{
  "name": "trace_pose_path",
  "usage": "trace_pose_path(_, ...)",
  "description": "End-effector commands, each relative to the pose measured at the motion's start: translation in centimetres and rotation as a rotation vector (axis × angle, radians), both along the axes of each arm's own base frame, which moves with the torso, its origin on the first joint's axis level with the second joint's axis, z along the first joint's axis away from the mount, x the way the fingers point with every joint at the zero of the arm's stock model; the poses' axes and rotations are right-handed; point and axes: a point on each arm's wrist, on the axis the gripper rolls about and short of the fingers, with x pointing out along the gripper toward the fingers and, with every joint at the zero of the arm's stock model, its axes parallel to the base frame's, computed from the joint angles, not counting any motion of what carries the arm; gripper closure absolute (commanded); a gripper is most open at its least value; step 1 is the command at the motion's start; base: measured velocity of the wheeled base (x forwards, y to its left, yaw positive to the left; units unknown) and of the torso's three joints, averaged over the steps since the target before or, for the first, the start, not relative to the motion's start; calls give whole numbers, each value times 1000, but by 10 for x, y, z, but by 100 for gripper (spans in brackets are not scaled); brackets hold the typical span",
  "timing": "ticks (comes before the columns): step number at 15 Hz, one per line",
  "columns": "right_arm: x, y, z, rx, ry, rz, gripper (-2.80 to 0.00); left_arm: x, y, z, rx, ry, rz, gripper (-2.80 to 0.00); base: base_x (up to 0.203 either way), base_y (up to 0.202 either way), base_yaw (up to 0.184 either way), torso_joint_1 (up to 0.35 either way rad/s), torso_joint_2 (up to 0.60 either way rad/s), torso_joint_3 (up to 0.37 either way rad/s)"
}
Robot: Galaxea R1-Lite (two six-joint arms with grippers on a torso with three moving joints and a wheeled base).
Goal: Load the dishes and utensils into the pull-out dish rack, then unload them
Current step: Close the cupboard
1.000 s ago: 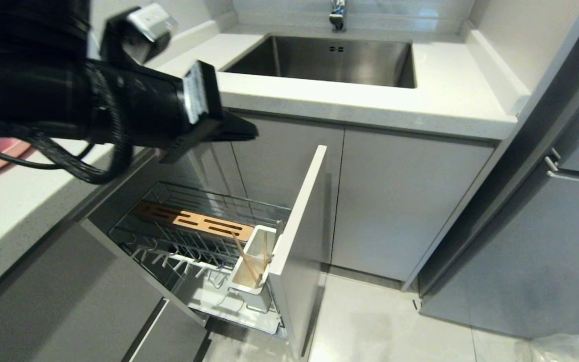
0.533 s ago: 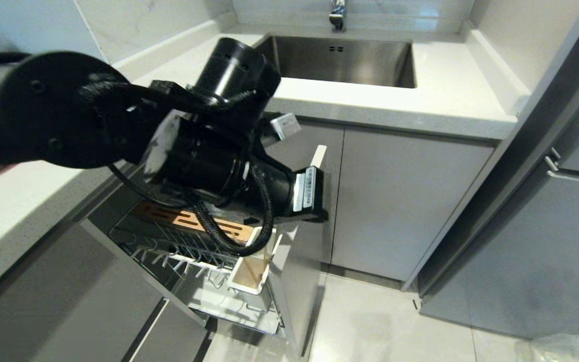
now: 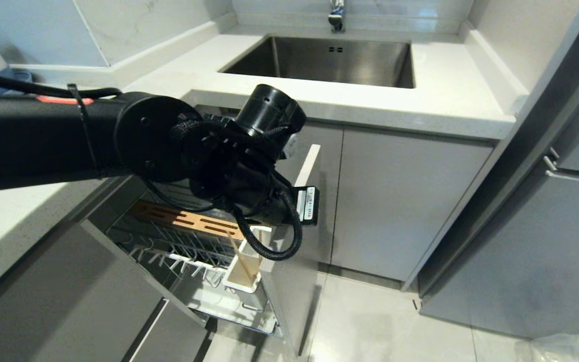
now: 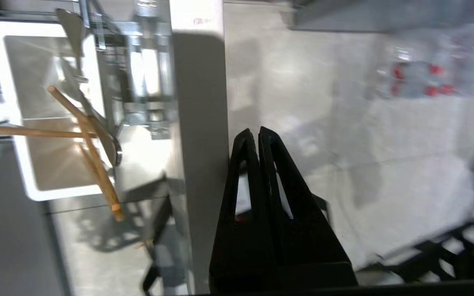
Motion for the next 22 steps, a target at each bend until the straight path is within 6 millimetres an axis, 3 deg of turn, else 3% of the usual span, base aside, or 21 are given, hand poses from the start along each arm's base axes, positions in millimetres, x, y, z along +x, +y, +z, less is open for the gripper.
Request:
trace_pose_path(1, 0, 0, 0, 1, 1, 0, 0, 2, 0, -4, 27, -1, 23, 0, 0, 0, 0, 0, 0, 0)
trace_pose_path(10, 0, 0, 0, 1, 1, 0, 0, 12, 16, -4, 255, -166, 256, 0, 0, 0, 0, 0, 0, 0)
trace_pose_path(22, 0, 0, 0, 1, 1, 0, 0, 52, 103, 9, 466, -225, 556, 0, 0, 0, 0, 0, 0, 0)
